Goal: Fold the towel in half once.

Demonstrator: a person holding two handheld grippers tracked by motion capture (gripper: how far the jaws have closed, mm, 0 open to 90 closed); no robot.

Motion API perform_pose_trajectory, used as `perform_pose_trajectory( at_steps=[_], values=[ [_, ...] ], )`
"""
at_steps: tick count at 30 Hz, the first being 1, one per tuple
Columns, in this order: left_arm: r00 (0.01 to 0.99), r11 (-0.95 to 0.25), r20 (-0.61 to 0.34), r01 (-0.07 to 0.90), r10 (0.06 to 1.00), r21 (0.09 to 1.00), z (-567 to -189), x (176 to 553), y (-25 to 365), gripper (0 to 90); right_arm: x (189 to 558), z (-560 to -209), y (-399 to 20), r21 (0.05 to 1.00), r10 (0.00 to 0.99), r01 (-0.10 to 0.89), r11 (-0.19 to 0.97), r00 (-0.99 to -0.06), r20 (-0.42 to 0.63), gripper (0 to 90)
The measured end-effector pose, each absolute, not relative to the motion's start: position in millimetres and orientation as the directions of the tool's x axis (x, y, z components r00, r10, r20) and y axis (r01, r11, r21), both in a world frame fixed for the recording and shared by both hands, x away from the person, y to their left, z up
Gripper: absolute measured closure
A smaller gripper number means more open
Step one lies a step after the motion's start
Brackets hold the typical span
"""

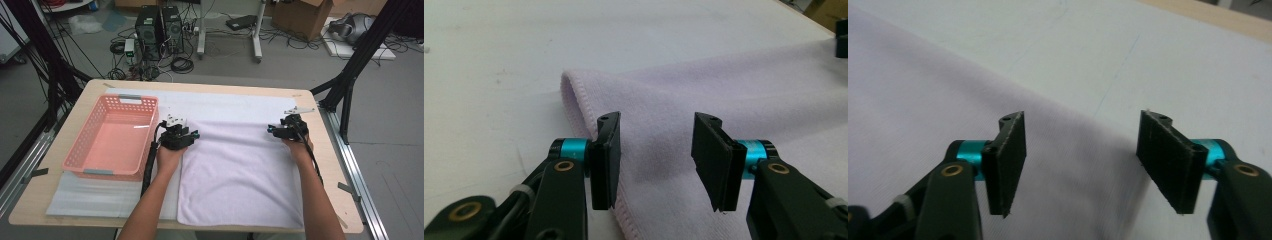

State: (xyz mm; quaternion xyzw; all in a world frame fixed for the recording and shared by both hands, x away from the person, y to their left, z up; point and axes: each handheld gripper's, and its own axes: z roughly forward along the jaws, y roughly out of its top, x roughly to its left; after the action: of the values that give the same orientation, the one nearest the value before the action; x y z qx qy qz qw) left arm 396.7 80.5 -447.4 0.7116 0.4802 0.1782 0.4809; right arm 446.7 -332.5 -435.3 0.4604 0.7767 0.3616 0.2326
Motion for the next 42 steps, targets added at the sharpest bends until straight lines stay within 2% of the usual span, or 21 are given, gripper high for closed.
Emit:
perform_pose_trajectory(
  at_steps=[3, 4, 5, 6, 7, 8, 10, 13, 14, 17, 21, 23, 24, 25, 26, 28, 30, 32, 34, 37, 42],
  values=[
    [0.476, -0.080, -0.209, 0.518, 0.854, 0.852, -446.5, 395.7, 80.2, 53.9, 461.6, -439.4, -326.4, 0.751, 0.877, 0.559, 0.351, -0.476, -0.055, 36.1],
    [0.476, -0.084, -0.206, 0.519, 0.855, 0.851, -446.3, 395.4, 80.4, 53.4, 466.9, -442.5, -324.8, 0.732, 0.872, 0.576, 0.364, -0.487, -0.051, 41.7],
    [0.473, -0.086, -0.202, 0.519, 0.858, 0.851, -445.9, 395.2, 80.9, 53.2, 469.2, -445.0, -324.4, 0.722, 0.863, 0.588, 0.366, -0.505, -0.026, 50.6],
    [0.468, -0.083, -0.204, 0.521, 0.860, 0.849, -445.5, 395.2, 81.7, 53.1, 470.3, -445.4, -326.1, 0.733, 0.840, 0.581, 0.355, -0.542, 0.022, 70.7],
    [0.458, -0.082, -0.197, 0.520, 0.867, 0.850, -445.3, 395.6, 83.5, 52.7, 470.3, -445.8, -326.0, 0.737, 0.818, 0.570, 0.364, -0.573, 0.040, 82.8],
    [0.453, -0.077, -0.199, 0.522, 0.869, 0.849, -445.3, 395.8, 84.2, 51.9, 469.8, -444.6, -322.5, 0.734, 0.811, 0.552, 0.395, -0.585, 0.003, 84.8],
    [0.441, -0.080, -0.196, 0.533, 0.876, 0.842, -445.9, 395.9, 85.0, 51.1, 468.4, -442.0, -318.6, 0.744, 0.835, 0.522, 0.418, -0.543, -0.089, 85.4],
    [0.440, -0.089, -0.188, 0.535, 0.878, 0.840, -446.7, 396.1, 82.1, 49.1, 467.8, -443.3, -319.5, 0.786, 0.898, 0.528, 0.323, -0.433, -0.078, 84.2],
    [0.440, -0.093, -0.182, 0.533, 0.880, 0.841, -446.9, 396.3, 81.1, 48.8, 468.5, -445.1, -318.0, 0.781, 0.901, 0.531, 0.329, -0.424, -0.091, 81.9],
    [0.416, -0.106, -0.162, 0.551, 0.895, 0.828, -449.1, 399.6, 79.8, 46.6, 467.1, -445.1, -314.1, 0.770, 0.909, 0.543, 0.336, -0.400, -0.114, 60.5],
    [0.373, -0.124, -0.140, 0.599, 0.917, 0.791, -451.5, 406.8, 76.9, 49.3, 456.9, -429.0, -333.1, 0.808, 0.924, 0.525, 0.268, -0.377, -0.062, 55.3],
    [0.367, -0.146, -0.106, 0.595, 0.924, 0.790, -450.6, 407.7, 76.9, 61.8, 450.0, -422.9, -345.3, 0.811, 0.929, 0.541, 0.225, -0.370, -0.011, 54.0],
    [0.377, -0.120, -0.148, 0.602, 0.914, 0.790, -451.2, 408.3, 78.9, 78.7, 445.2, -420.7, -352.0, 0.812, 0.930, 0.544, 0.211, -0.367, 0.005, 53.9],
    [0.362, -0.116, -0.141, 0.602, 0.922, 0.790, -450.7, 408.5, 78.4, 85.0, 441.1, -419.5, -356.8, 0.812, 0.931, 0.546, 0.205, -0.365, 0.010, 53.9],
    [0.347, -0.129, -0.107, 0.591, 0.932, 0.796, -450.6, 408.0, 77.4, 86.0, 437.9, -418.8, -360.0, 0.811, 0.931, 0.548, 0.205, -0.364, 0.011, 53.9],
    [0.314, -0.089, -0.131, 0.598, 0.940, 0.797, -451.2, 408.6, 76.9, 86.1, 427.6, -417.3, -368.8, 0.813, 0.933, 0.549, 0.196, -0.360, 0.018, 53.6],
    [0.307, -0.087, -0.127, 0.598, 0.943, 0.797, -450.8, 408.6, 77.3, 83.1, 418.0, -416.4, -375.9, 0.813, 0.933, 0.553, 0.183, -0.358, 0.034, 52.6],
    [0.308, -0.081, -0.138, 0.603, 0.941, 0.794, -450.7, 407.8, 78.2, 63.5, 408.3, -415.6, -381.7, 0.807, 0.933, 0.563, 0.177, -0.357, 0.044, 50.1],
    [0.343, -0.093, -0.151, 0.603, 0.927, 0.793, -450.7, 404.0, 79.7, 54.9, 400.2, -414.4, -385.6, 0.792, 0.926, 0.588, 0.163, -0.368, 0.082, 47.0],
    [0.375, -0.111, -0.140, 0.574, 0.916, 0.812, -450.7, 394.8, 79.6, 45.4, 384.1, -415.4, -386.3, 0.796, 0.910, 0.580, 0.173, -0.403, 0.095, 50.4],
    [0.414, -0.108, -0.181, 0.584, 0.892, 0.804, -451.3, 386.5, 80.7, 44.7, 368.1, -427.6, -380.7, 0.732, 0.902, 0.655, 0.187, -0.409, 0.136, 57.2]
  ],
)
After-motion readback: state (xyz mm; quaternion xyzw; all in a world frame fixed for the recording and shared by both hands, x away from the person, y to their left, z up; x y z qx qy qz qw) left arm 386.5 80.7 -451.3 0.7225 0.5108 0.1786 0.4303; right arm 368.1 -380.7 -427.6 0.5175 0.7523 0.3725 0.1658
